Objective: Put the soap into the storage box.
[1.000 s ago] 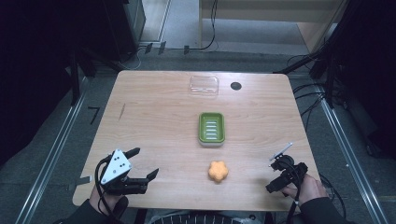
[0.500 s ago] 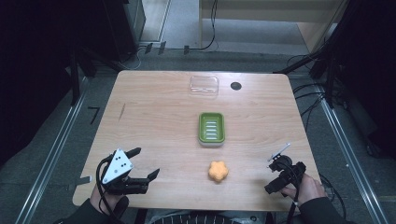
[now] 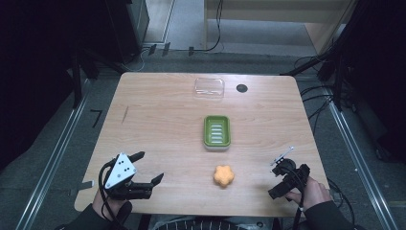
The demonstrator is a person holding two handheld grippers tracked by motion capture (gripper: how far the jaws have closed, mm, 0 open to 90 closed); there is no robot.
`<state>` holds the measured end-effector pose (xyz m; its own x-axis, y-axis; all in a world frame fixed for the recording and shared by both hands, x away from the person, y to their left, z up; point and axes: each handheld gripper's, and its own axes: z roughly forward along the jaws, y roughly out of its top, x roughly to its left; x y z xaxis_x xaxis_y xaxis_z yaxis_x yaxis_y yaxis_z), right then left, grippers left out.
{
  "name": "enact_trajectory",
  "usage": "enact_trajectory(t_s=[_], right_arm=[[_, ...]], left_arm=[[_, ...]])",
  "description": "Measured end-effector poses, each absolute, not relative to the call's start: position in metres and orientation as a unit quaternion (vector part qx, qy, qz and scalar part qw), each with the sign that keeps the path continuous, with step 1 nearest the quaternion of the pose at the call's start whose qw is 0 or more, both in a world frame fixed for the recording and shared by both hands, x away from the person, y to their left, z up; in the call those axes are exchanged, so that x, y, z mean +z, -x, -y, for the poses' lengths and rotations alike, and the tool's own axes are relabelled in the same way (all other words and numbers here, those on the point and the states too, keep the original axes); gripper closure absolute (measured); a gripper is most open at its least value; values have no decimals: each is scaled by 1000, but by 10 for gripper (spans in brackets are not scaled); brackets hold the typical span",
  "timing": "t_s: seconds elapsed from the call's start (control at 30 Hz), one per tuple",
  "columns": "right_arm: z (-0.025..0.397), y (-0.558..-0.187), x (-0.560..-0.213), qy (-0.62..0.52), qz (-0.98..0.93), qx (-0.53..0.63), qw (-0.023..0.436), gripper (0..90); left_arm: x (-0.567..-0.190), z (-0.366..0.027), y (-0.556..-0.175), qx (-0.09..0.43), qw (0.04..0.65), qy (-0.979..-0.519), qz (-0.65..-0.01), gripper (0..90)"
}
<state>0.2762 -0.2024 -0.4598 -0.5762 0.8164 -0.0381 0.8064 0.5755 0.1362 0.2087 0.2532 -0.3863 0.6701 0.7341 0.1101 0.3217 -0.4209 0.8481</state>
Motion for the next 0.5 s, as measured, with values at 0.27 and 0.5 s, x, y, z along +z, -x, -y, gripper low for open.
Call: enact_trajectory(t_s=[0.27, 0.5], right_arm=[[188, -277, -456, -435, -897, 55, 56, 0], [175, -279, -453, -415, -906, 59, 61, 0]], left_arm=[[-386, -253, -209, 240, 427, -808, -327, 136], [-387, -253, -209, 239, 427, -808, -327, 136]])
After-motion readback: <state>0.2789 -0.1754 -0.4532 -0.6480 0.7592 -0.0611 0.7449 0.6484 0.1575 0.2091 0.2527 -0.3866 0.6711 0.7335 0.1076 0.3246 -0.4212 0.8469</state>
